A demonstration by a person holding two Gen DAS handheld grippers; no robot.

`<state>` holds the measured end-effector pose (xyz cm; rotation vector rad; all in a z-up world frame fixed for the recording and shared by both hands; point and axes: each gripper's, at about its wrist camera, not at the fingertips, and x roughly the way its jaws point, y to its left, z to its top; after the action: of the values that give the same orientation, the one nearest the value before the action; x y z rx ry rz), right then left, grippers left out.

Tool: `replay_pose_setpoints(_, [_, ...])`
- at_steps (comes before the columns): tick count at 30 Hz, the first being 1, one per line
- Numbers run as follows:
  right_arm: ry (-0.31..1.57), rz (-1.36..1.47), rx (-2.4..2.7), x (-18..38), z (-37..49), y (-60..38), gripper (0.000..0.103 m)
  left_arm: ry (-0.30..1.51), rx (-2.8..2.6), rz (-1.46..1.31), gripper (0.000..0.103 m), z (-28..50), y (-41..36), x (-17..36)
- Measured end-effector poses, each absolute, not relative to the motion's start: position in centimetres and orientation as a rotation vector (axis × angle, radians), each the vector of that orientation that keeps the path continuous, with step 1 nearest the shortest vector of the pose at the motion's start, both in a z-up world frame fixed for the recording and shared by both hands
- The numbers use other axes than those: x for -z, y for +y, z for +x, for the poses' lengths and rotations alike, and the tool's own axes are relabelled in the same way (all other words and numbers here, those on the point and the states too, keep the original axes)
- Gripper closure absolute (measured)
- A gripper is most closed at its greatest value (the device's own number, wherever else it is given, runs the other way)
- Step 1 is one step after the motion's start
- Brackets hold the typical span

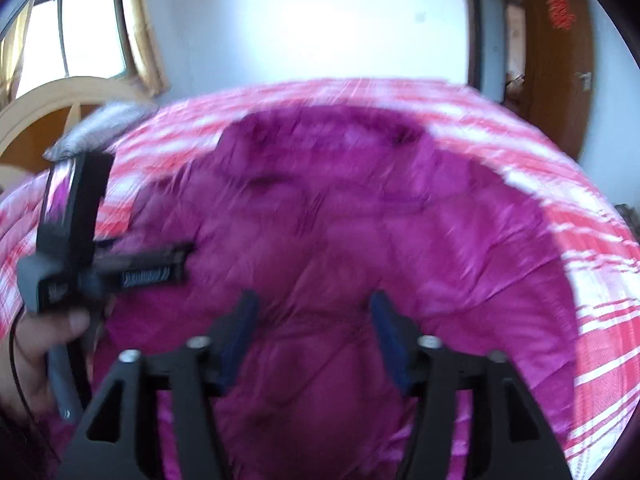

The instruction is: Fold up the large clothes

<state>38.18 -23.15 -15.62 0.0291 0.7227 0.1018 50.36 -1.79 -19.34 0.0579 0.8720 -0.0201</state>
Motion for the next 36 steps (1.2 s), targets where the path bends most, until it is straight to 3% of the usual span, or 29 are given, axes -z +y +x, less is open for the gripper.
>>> replay_pose_setpoints(8, [0.808,0.018,-0.147,18.3,39.7,-22.6,0.026,0.876,0.009,0.048,0.001,50.1,-1.7,19.3])
replay_pose_setpoints(27, [0.819,-0.015,-0.148,18.9,39.0,-22.2,0.026,0.888,0.002,0.017,0.001,49.4,-1.0,19.6])
replay_pose_setpoints(28, [0.821,-0.023,-0.146,18.8,39.1,-22.1,0.026,0.887,0.0,0.019,0.001,49.4,-1.0,19.6])
replay_pose_setpoints(30, [0.807,-0.03,-0.115,18.0,38.8,-22.3,0.036,0.885,0.0,0.02,0.001,49.4,-1.1,19.6])
replay_pose_setpoints(36, [0.669,-0.069,-0.13,13.6,36.9,-19.8,0.035,0.883,0.001,0.02,0.001,49.5,-1.1,19.7])
